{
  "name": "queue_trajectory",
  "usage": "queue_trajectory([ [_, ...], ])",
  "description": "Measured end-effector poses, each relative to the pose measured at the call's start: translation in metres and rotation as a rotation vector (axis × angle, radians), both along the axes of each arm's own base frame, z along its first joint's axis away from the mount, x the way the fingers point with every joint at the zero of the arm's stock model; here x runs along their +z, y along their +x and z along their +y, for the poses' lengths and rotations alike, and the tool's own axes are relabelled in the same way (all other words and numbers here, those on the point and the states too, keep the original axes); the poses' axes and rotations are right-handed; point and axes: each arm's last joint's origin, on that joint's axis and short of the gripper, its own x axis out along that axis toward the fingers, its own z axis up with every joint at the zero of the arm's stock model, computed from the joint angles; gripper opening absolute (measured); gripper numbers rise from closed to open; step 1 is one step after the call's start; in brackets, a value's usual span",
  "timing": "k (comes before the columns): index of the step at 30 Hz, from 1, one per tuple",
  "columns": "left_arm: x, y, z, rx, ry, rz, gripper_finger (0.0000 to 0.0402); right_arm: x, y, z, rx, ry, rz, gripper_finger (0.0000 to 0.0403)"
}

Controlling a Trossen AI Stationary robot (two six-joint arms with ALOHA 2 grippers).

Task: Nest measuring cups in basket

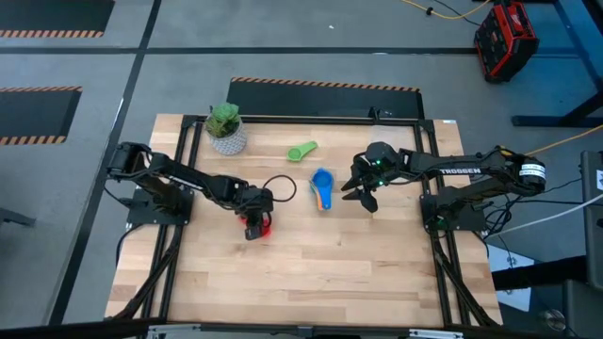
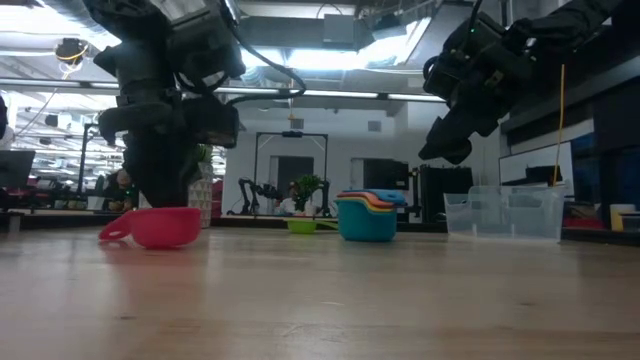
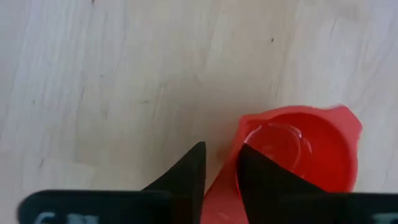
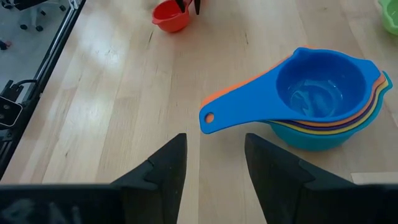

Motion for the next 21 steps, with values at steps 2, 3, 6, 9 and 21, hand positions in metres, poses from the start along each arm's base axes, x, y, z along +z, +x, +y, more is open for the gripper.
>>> queue_trajectory([
  [2,0.0,0.0,0.0,0.021,-0.008,0.002,0.0059,0.0,0.0,0.0,0.0,0.0,0.0,0.0168],
  [3,0.0,0.0,0.0,0.035,-0.012,0.002,0.005,0.0,0.0,0.0,0.0,0.0,0.0,0.0168],
  [6,0.001,0.0,0.001,0.11,-0.01,-0.001,0.0026,0.0,0.0,0.0,0.0,0.0,0.0,0.0168],
  [9,0.002,0.002,0.002,0.201,-0.003,-0.023,0.0011,0.0,0.0,0.0,0.0,0.0,0.0,0.0168],
  [21,0.021,0.027,0.013,0.684,0.13,-0.445,0.0008,0.002,0.001,0.0,-0.006,0.001,-0.019,0.0168],
])
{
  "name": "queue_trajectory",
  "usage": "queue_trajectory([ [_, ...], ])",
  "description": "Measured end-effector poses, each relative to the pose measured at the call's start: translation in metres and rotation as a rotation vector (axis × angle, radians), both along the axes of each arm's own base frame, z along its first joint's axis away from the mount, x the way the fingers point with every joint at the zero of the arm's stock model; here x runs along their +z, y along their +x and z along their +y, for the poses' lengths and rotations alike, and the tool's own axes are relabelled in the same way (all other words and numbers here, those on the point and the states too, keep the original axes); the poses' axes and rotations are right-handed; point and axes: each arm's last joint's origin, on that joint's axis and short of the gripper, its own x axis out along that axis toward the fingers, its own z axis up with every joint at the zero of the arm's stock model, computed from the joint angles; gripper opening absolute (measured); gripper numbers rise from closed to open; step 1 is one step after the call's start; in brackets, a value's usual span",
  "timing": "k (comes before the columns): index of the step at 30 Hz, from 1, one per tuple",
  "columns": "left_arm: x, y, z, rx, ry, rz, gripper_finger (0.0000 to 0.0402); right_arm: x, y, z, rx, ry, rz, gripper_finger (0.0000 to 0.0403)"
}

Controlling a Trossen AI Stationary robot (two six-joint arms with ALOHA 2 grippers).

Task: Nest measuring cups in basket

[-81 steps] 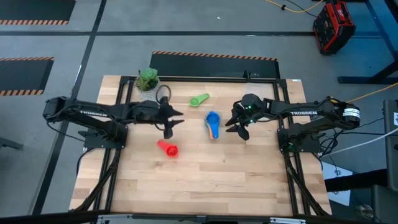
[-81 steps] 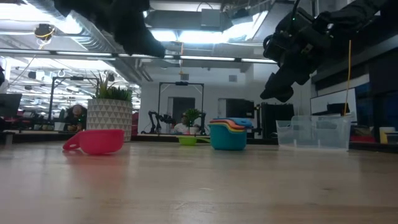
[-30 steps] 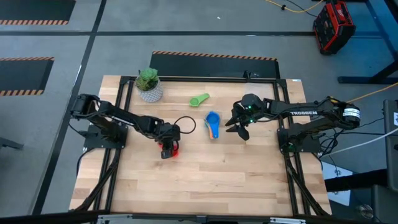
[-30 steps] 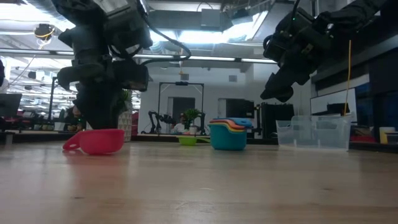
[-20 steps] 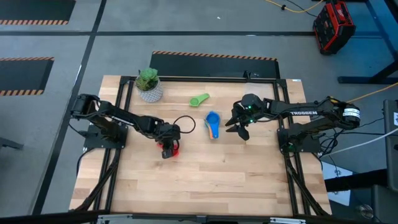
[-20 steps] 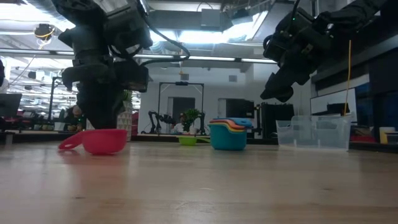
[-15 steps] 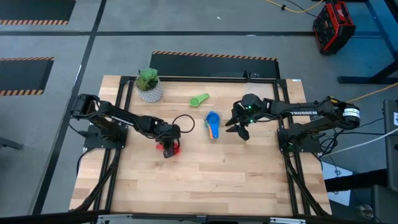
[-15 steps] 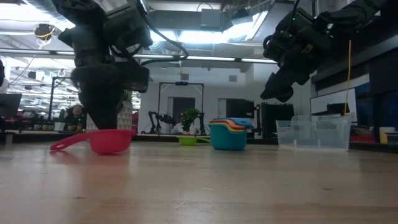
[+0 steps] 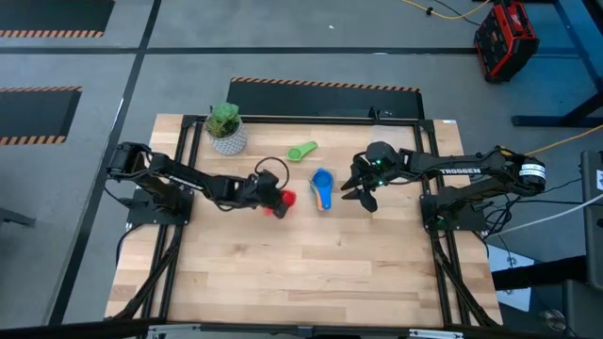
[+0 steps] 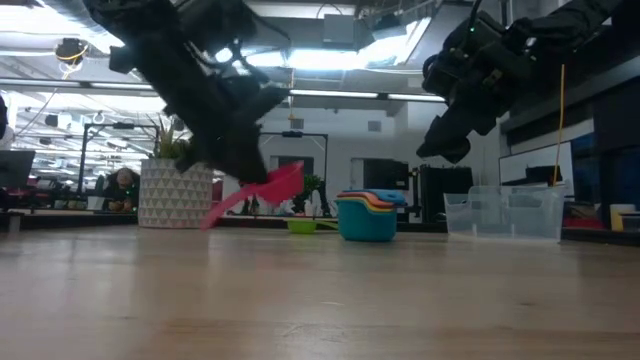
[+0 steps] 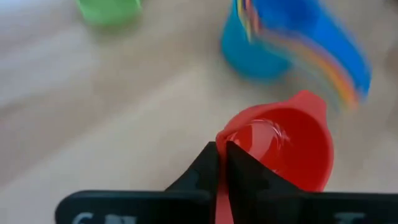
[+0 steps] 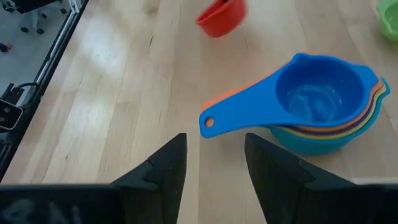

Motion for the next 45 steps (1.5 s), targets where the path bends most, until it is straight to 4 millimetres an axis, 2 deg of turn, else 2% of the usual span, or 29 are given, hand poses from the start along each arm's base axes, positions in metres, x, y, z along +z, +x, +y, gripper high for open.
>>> queue_trajectory([
  [8,0.019,0.01,0.006,0.217,0.154,-0.237,0.0009,0.016,0.011,-0.004,-0.115,0.064,-0.161,0.0168],
  [19,0.027,0.008,0.011,0.449,0.315,-0.312,0.0009,0.041,0.02,-0.012,-0.365,-0.098,-0.419,0.0168],
  [27,0.027,0.008,0.012,0.473,0.32,-0.322,0.0009,0.05,0.026,0.002,-0.394,-0.243,-0.51,0.0168],
  [38,0.031,0.01,0.011,0.469,0.292,-0.377,0.0009,0.052,0.027,0.007,-0.383,-0.241,-0.531,0.0168],
  [45,0.037,0.014,0.008,0.434,0.185,-0.486,0.0009,0.048,0.026,0.007,-0.371,-0.26,-0.491,0.0168],
])
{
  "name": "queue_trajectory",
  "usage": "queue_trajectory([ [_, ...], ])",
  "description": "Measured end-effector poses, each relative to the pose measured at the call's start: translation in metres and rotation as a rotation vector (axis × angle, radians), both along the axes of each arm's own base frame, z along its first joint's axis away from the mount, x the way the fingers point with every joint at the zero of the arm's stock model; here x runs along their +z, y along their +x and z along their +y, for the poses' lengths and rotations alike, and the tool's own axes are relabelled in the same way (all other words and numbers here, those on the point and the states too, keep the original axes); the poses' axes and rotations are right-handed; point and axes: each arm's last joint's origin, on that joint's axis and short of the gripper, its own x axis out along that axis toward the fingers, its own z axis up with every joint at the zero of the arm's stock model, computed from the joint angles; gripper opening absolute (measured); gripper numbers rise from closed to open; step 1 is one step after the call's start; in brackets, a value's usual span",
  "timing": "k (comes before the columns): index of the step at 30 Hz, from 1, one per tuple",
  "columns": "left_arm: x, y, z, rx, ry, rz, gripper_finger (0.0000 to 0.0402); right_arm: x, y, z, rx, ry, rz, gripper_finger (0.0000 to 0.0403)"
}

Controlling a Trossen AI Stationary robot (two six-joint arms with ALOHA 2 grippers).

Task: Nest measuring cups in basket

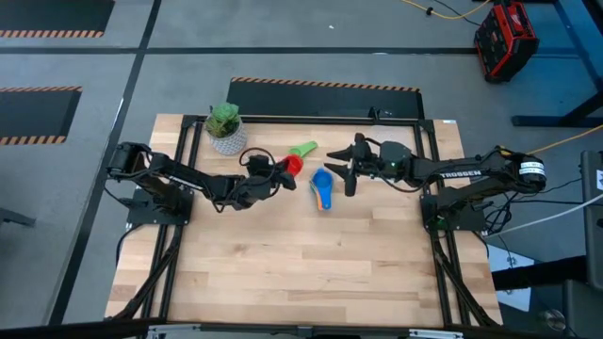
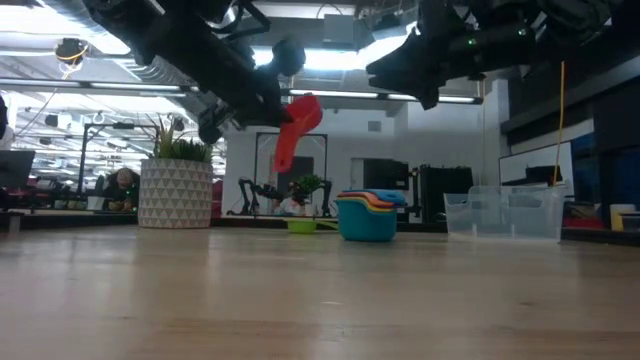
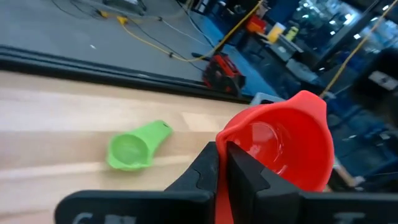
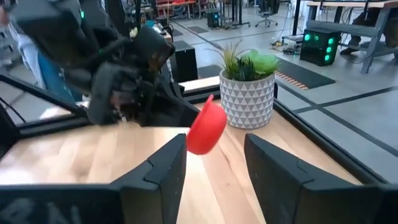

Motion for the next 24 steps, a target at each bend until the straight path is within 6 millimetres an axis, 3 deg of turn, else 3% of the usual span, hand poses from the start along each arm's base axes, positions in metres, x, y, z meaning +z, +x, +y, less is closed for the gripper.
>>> queue_trajectory([
  [13,0.001,0.001,-0.022,-0.015,-0.18,-0.227,0.0009,-0.021,-0.006,-0.002,0.053,-0.209,0.275,0.0168],
  [24,0.005,0.058,-0.027,0.005,-0.216,-0.29,0.0009,-0.03,-0.013,-0.015,0.024,-0.211,0.387,0.0168],
])
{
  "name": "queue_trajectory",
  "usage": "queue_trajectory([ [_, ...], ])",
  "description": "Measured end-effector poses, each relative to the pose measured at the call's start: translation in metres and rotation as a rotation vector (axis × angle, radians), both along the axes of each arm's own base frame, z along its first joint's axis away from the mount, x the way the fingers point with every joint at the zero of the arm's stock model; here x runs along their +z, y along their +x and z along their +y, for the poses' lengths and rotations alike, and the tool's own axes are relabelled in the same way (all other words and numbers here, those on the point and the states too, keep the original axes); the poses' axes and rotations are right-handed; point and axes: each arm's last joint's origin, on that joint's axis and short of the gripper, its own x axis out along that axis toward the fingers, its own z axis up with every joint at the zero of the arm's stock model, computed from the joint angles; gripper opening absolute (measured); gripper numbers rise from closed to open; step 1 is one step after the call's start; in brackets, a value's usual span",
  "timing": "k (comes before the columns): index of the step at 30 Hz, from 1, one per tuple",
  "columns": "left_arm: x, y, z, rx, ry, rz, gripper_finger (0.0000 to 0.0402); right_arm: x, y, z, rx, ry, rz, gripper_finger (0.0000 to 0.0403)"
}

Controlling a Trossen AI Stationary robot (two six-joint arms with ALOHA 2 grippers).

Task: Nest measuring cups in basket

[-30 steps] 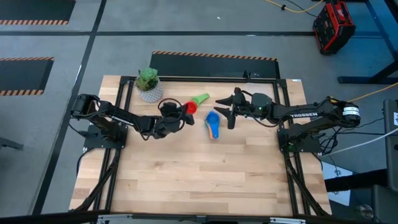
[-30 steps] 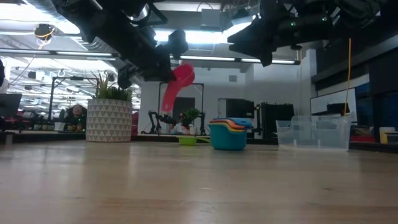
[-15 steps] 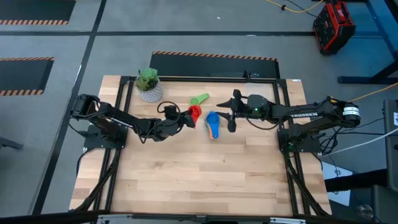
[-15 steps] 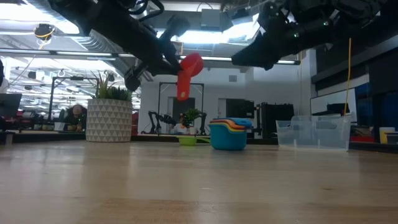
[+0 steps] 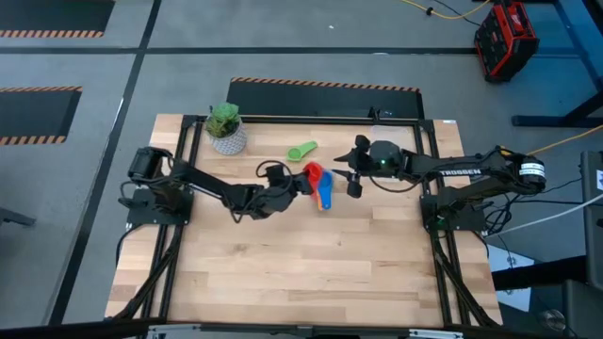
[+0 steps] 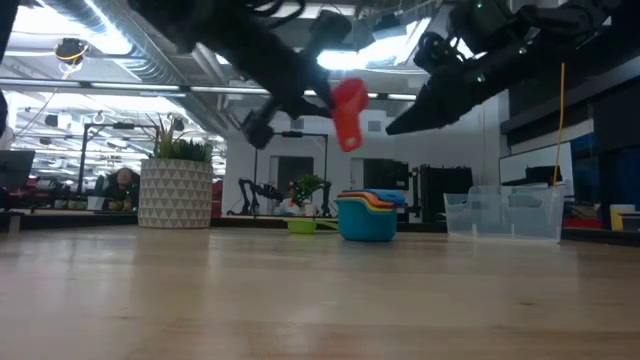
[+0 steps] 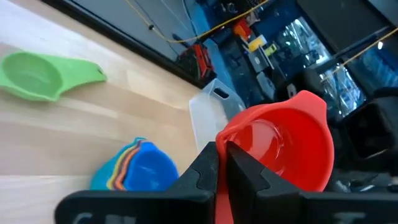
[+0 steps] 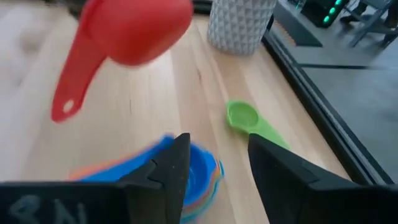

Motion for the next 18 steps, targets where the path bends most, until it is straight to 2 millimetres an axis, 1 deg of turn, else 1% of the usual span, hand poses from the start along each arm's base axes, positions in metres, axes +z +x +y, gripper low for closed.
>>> queue_trajectory([
  [3,0.001,0.015,0.003,-0.031,-0.052,-0.043,0.0009,-0.006,-0.004,-0.002,0.022,-0.04,0.083,0.0168],
  [7,-0.001,0.028,0.008,-0.07,-0.153,-0.102,0.0009,-0.011,-0.008,-0.003,0.041,-0.063,0.16,0.0168],
  [10,-0.008,0.031,0.011,-0.08,-0.255,-0.1,0.0009,-0.013,-0.009,-0.003,0.052,-0.07,0.19,0.0168],
  [18,-0.021,0.026,0.022,-0.068,-0.487,-0.073,0.0009,-0.014,-0.01,-0.002,0.054,-0.067,0.2,0.0168],
])
